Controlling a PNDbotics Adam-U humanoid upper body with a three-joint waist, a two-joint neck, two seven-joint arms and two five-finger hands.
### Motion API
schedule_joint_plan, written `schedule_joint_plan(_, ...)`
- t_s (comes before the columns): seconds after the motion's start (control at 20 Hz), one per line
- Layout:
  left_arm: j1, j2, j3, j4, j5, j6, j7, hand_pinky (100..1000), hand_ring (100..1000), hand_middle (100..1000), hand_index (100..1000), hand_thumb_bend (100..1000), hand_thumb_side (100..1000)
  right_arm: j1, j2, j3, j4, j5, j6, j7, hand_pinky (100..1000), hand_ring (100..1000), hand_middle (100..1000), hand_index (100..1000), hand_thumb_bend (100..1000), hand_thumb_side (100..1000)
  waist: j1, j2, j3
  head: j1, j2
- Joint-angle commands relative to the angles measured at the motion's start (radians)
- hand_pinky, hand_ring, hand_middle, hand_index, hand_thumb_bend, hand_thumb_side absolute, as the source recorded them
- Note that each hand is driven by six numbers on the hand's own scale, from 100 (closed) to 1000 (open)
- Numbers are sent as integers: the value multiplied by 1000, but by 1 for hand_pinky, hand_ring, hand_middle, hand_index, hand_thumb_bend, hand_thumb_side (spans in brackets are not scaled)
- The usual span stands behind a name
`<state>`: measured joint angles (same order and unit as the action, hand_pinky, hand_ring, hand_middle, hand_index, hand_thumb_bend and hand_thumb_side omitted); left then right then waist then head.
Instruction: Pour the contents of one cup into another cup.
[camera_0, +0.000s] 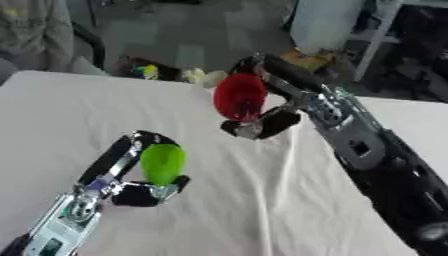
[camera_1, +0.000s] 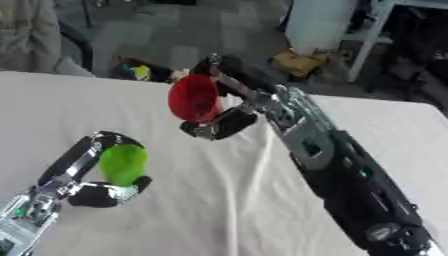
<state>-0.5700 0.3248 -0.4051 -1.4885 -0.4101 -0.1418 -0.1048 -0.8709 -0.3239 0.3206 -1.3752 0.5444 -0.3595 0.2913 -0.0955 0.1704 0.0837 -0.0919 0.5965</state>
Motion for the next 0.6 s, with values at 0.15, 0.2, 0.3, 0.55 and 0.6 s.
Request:
schedule_joint_plan(0.15, -31, -9, -34, -25, -12, -34, -27, 355, 296, 390, 696, 118, 262, -25, 14, 1, 21, 74, -40, -5, 705, 713, 179, 561, 100, 163, 4, -12, 3, -10, -6)
schedule_joint_plan(0.2, -34, -13, -41, -27, -11, -39, -34, 355, 296, 390, 696, 118, 262, -25, 19, 2, 28, 85, -45, -7, 705, 713, 178, 561, 100, 163, 5, -11, 4, -11, -6)
schedule_joint_plan(0.3, -41, -21, -54, -30, -11, -47, -47, 357, 297, 390, 696, 119, 263, -25, 28, 4, 41, 104, -55, -10, 704, 712, 176, 564, 100, 160, 4, -10, 4, -11, -6)
schedule_joint_plan(0.55, -54, -37, -74, -28, -16, -63, -57, 357, 298, 390, 696, 114, 259, -27, 44, 10, 50, 170, -82, -25, 697, 700, 175, 584, 100, 144, 1, -10, 4, -12, -10)
schedule_joint_plan(0.6, -55, -40, -76, -27, -16, -64, -58, 357, 297, 390, 696, 114, 259, -28, 45, 12, 48, 191, -89, -30, 696, 696, 175, 592, 100, 139, 1, -11, 4, -13, -12)
